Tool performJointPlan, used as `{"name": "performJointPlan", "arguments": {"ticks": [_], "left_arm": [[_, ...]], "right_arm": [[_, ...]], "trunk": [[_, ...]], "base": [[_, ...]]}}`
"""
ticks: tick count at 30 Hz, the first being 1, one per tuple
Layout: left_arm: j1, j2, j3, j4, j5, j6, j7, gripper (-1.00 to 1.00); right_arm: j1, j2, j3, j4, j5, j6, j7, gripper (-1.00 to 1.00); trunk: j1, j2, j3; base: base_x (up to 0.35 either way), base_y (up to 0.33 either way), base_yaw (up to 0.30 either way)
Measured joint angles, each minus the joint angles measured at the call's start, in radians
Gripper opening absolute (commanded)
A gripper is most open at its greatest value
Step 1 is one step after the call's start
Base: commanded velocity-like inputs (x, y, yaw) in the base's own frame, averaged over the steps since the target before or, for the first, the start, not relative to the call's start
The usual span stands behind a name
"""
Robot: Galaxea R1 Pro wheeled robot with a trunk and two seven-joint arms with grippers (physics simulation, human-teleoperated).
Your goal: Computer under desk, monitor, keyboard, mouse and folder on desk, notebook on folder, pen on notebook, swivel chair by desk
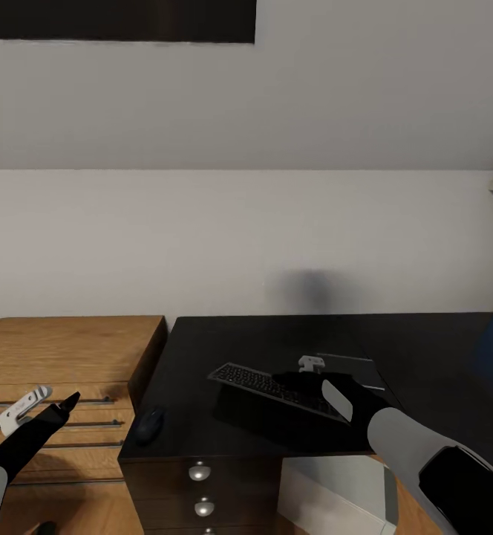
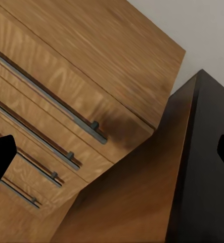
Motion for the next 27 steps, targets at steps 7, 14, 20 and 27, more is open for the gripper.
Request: {"name": "performJointPlan", "arguments": {"ticks": [7, 14, 20, 27], "left_arm": [[0.000, 0.000, 0.000, 0.002, 0.000, 0.000, -0.001, 1.00], [0.000, 0.000, 0.000, 0.004, 0.000, -0.001, -0.001, 1.00], [0.000, -0.001, -0.001, 0.008, 0.000, -0.001, -0.001, 1.00], [0.000, -0.002, -0.003, 0.017, 0.000, -0.002, -0.001, 1.00]], "right_arm": [[0.001, 0.000, -0.001, 0.000, 0.000, 0.000, 0.000, 1.00], [0.000, 0.001, 0.000, 0.000, 0.003, -0.001, 0.000, 1.00], [0.000, 0.000, 0.000, 0.000, 0.000, 0.000, 0.000, 1.00], [0.000, 0.000, 0.000, 0.000, 0.002, -0.001, 0.000, 1.00]], "trunk": [[0.000, 0.000, 0.000], [0.000, 0.000, 0.000], [0.000, 0.000, 0.000], [0.000, 0.000, 0.000]], "base": [[-0.158, 0.059, 0.000], [-0.054, 0.043, 0.000], [-0.007, 0.005, 0.000], [-0.001, 0.014, 0.000]]}}
